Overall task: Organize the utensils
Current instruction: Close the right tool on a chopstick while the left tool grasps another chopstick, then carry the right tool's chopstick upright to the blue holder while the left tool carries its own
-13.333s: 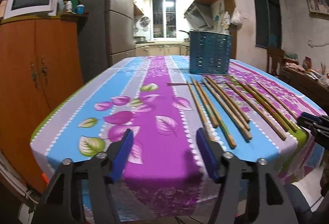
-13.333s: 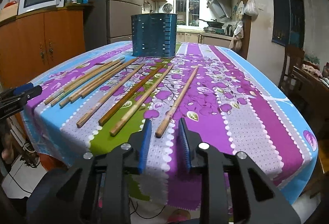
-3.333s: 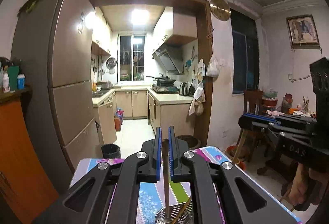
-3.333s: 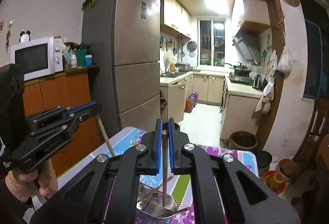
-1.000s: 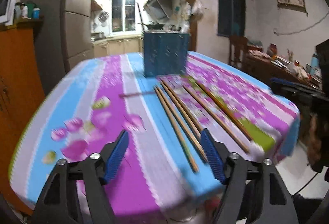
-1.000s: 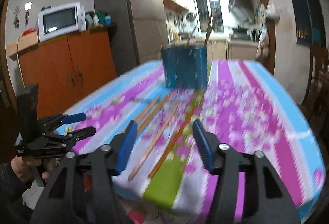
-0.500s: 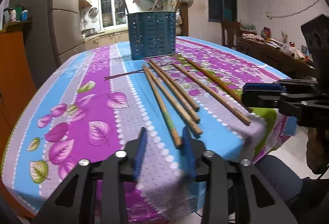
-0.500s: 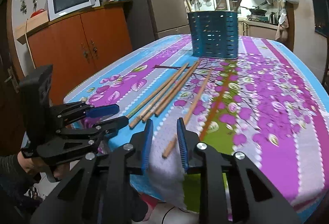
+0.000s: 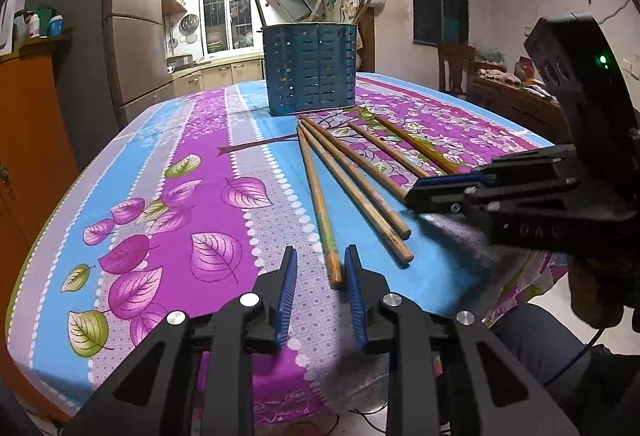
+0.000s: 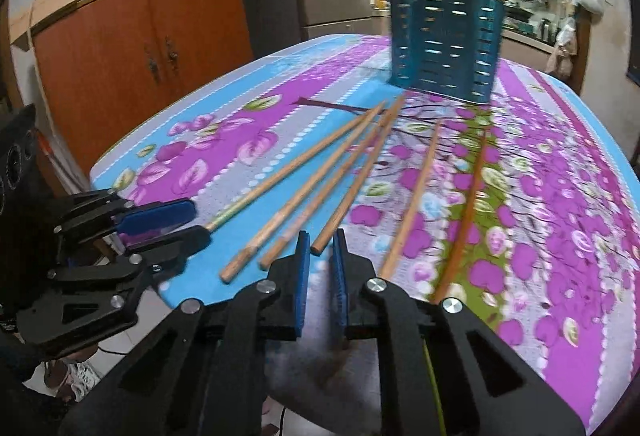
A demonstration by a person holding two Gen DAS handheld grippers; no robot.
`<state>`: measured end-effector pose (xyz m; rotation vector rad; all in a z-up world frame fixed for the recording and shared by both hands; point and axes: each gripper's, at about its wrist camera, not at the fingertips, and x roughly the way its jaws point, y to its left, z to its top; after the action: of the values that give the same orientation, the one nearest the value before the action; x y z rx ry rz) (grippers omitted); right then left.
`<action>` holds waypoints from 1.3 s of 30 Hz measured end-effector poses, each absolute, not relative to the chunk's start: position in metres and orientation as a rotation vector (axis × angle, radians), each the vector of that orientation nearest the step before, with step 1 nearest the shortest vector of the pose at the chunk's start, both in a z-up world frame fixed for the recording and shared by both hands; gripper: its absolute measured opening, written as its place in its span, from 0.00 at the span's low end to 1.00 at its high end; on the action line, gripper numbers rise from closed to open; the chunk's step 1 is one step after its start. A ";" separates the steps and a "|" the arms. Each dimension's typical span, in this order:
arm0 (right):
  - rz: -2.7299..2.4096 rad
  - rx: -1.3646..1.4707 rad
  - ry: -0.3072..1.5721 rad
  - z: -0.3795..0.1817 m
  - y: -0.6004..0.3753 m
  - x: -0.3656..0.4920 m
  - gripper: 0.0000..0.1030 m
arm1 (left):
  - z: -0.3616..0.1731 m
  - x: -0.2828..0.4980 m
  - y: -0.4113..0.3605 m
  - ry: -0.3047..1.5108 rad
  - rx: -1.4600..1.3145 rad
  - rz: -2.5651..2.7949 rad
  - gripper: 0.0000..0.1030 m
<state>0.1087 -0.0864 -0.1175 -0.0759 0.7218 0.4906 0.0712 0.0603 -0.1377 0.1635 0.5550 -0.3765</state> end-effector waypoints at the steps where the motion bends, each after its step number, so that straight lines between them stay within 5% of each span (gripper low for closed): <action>1: 0.483 -0.073 0.722 -0.117 -0.089 0.108 0.10 | -0.138 0.071 0.060 0.553 0.164 -0.376 0.26; 10: 0.435 -0.081 0.690 -0.122 -0.081 0.108 0.10 | -0.142 0.067 0.056 0.505 0.174 -0.359 0.26; 17: 0.396 -0.053 0.645 -0.125 -0.081 0.103 0.08 | -0.149 0.057 0.047 0.444 0.192 -0.341 0.10; 25: 0.381 -0.023 0.595 -0.119 -0.088 0.096 0.07 | -0.148 0.056 0.047 0.436 0.169 -0.320 0.08; 39: 0.406 -0.102 0.301 0.006 -0.114 0.069 0.06 | -0.041 0.056 0.058 0.173 0.160 -0.300 0.07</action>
<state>0.0694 -0.1141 0.0064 -0.1019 0.3009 0.4063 0.0557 0.0576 -0.0411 0.1597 0.1725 -0.2999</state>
